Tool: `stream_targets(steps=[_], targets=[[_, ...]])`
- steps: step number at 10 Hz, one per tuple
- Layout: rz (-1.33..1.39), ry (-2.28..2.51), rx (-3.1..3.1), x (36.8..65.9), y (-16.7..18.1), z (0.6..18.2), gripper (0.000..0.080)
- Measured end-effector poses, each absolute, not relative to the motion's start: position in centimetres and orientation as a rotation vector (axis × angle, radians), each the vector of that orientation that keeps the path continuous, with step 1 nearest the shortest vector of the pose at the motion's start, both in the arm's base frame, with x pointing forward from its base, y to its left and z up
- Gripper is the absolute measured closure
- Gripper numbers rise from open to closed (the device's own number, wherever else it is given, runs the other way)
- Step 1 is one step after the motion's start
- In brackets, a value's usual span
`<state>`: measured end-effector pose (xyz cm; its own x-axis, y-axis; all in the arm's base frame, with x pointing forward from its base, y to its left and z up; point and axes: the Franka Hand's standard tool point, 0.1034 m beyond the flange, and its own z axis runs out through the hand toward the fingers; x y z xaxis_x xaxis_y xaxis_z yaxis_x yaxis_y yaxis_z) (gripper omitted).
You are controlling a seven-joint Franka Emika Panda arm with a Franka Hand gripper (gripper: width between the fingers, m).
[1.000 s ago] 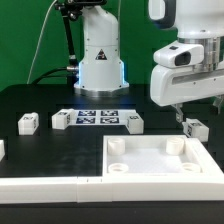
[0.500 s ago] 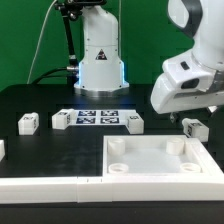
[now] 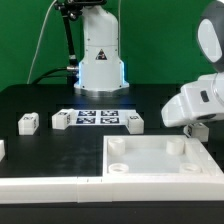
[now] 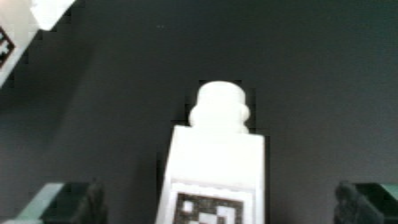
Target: Assemble one leg
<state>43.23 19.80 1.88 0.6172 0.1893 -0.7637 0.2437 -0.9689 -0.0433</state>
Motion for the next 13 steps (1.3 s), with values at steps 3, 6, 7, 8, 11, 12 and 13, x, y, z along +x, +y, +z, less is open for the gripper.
stream_targets(steps=[3,6,7,8,11,12,13], targets=[[-1.306,0.372,2.764,43.01,19.68,1.03,0.0150],[-1.310,0.377,2.760,42.78,19.84,0.88,0.0241],[-1.310,0.377,2.760,42.78,19.84,0.88,0.0241],[-1.310,0.377,2.760,42.78,19.84,0.88,0.0422],[-1.311,0.377,2.760,42.78,19.84,0.88,0.0514],[-1.311,0.377,2.761,42.78,19.84,0.88,0.0514],[-1.311,0.377,2.761,42.78,19.84,0.88,0.0514]])
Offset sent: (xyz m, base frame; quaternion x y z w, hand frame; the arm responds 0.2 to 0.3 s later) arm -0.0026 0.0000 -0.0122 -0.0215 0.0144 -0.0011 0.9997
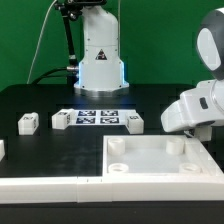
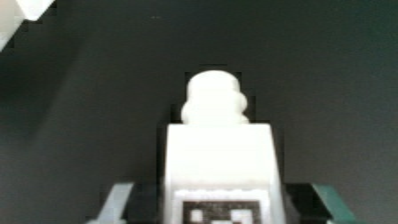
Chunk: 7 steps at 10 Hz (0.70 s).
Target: Assemble one leg
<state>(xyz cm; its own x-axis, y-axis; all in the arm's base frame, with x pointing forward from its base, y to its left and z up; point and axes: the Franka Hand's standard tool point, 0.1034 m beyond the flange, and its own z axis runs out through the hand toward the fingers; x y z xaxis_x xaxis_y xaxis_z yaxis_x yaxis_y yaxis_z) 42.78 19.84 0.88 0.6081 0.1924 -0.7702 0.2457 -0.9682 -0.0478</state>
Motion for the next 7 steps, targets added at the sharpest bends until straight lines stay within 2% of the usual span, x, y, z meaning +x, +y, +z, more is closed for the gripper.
stream_targets(steps=[2,6,7], targets=[[-1.323,0.411,2.761,42.8,19.7,1.1,0.0514],[-1.306,0.505,2.795,44.6,18.2,6.5,0.0512],[-1.295,0.509,2.804,45.0,18.0,7.2,0.0512]])
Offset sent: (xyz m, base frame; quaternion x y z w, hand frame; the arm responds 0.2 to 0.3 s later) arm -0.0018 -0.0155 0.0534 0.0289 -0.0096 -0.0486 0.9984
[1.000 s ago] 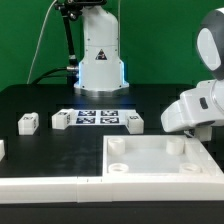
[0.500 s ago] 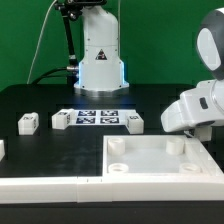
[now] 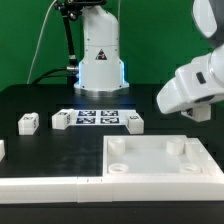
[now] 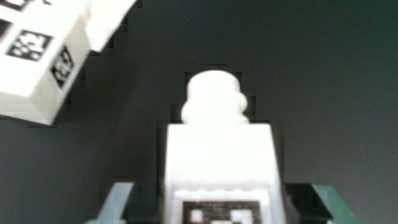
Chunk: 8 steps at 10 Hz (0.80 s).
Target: Assemble one leg
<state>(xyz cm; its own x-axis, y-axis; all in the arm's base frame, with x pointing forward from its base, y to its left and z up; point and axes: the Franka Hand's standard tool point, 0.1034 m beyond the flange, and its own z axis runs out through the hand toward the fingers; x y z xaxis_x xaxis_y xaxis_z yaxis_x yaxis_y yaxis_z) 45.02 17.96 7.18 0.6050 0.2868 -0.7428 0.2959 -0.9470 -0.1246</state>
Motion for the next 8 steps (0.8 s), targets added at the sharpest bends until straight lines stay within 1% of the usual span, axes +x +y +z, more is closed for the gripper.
stream_targets(steps=[1,2,3,4,5,6,7,8], targets=[[-1.273,0.512,2.817,45.3,18.0,7.4,0.0512],[-1.261,0.513,2.824,45.4,18.1,7.1,0.0512],[-1.147,0.512,2.885,46.4,18.3,6.7,0.0512],[-0.965,0.509,2.963,47.2,18.4,6.7,0.0512],[-0.846,0.520,3.005,47.1,18.0,6.8,0.0512],[-0.788,0.569,3.028,47.6,17.5,6.7,0.0512],[-0.646,0.590,3.075,49.4,17.1,6.9,0.0512],[-0.494,0.609,3.110,50.5,16.4,7.6,0.0512]])
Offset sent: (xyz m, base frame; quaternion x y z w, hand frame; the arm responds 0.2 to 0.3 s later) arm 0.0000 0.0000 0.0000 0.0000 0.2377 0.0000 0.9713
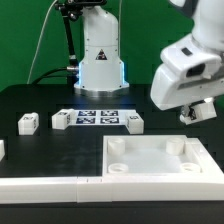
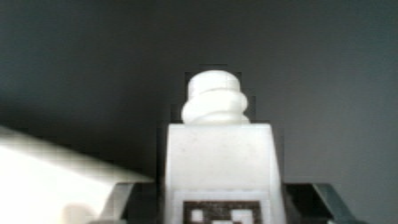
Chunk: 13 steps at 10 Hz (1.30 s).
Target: Assemble one leg
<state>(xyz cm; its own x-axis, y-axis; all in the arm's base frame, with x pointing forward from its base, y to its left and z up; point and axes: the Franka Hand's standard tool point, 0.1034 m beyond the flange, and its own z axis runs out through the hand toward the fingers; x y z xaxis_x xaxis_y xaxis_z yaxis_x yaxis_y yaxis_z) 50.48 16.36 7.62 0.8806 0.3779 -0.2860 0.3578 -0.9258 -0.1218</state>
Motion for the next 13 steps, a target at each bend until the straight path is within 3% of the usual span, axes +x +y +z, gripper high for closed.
stream_targets(steps=[3,6,9,13], targets=[[0.100,-0.597,-3.003,52.0,14.5,8.6,0.0512],[-0.232,-0.582,-2.991,52.4,14.1,7.9,0.0512],[-0.220,-0.611,-2.989,53.2,13.8,8.4,0.0512],[-0.210,-0.602,-2.981,58.4,12.9,9.5,0.0512]])
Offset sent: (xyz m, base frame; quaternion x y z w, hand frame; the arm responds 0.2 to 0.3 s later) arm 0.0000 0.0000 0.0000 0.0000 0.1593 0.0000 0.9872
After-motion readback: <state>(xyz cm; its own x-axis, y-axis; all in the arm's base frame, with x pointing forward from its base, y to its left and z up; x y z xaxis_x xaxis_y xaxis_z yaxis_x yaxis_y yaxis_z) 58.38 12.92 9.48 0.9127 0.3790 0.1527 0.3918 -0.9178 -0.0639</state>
